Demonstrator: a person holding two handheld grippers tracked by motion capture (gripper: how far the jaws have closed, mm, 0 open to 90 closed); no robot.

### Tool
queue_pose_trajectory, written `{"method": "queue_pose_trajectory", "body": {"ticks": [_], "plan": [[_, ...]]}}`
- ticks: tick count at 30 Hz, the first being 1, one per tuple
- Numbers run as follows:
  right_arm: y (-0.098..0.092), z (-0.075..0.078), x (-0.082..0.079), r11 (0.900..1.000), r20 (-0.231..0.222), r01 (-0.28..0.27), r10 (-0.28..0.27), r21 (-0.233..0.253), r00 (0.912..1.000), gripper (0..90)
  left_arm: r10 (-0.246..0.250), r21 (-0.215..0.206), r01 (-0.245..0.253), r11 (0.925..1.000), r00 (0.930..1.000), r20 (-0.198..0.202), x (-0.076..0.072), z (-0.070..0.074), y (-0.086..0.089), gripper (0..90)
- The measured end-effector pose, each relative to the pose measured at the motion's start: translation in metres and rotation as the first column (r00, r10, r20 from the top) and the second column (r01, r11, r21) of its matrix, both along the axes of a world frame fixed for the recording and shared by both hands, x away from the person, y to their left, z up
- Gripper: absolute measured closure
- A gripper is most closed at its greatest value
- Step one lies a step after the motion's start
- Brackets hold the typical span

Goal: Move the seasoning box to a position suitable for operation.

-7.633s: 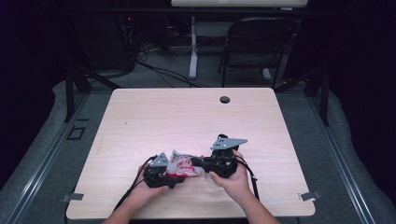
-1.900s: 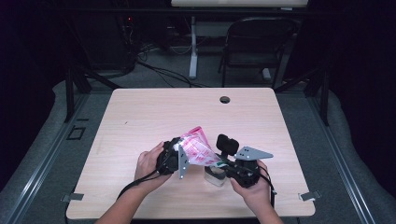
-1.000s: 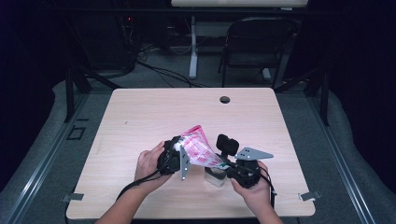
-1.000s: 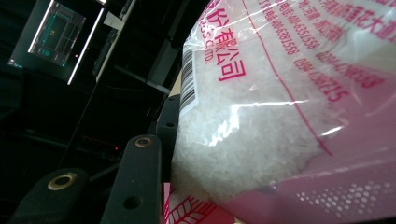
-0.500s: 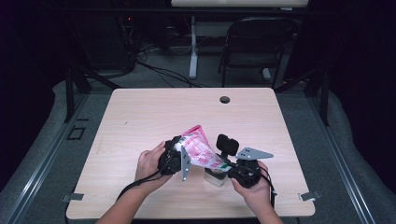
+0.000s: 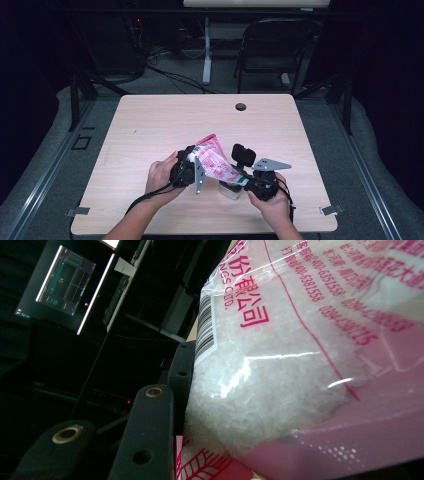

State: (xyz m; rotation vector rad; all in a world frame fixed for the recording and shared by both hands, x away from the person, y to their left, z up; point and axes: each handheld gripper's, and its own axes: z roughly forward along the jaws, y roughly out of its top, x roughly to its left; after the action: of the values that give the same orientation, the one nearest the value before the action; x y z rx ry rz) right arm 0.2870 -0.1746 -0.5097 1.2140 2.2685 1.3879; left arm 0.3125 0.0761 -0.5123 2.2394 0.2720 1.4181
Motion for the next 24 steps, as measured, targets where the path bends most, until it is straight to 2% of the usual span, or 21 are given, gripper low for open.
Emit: {"method": "queue_pose_trajectory", "body": {"ticks": [7, 24], "plan": [[0.0007, -0.0012, 0.0000, 1.000, -0.002, -0.001, 0.001, -0.009, 1.0000, 89.9, -0.003, -0.006, 0.003, 1.0000, 1.0000, 0.001, -0.0006, 0.0003, -0.0004, 64.2], [0.0010, -0.0025, -0.0008, 1.000, 0.001, 0.000, 0.000, -0.009, 1.0000, 89.9, -0.004, 0.011, 0.004, 0.9999, 0.9997, 0.023, -0.0032, 0.0021, -0.0016, 64.2]]}}
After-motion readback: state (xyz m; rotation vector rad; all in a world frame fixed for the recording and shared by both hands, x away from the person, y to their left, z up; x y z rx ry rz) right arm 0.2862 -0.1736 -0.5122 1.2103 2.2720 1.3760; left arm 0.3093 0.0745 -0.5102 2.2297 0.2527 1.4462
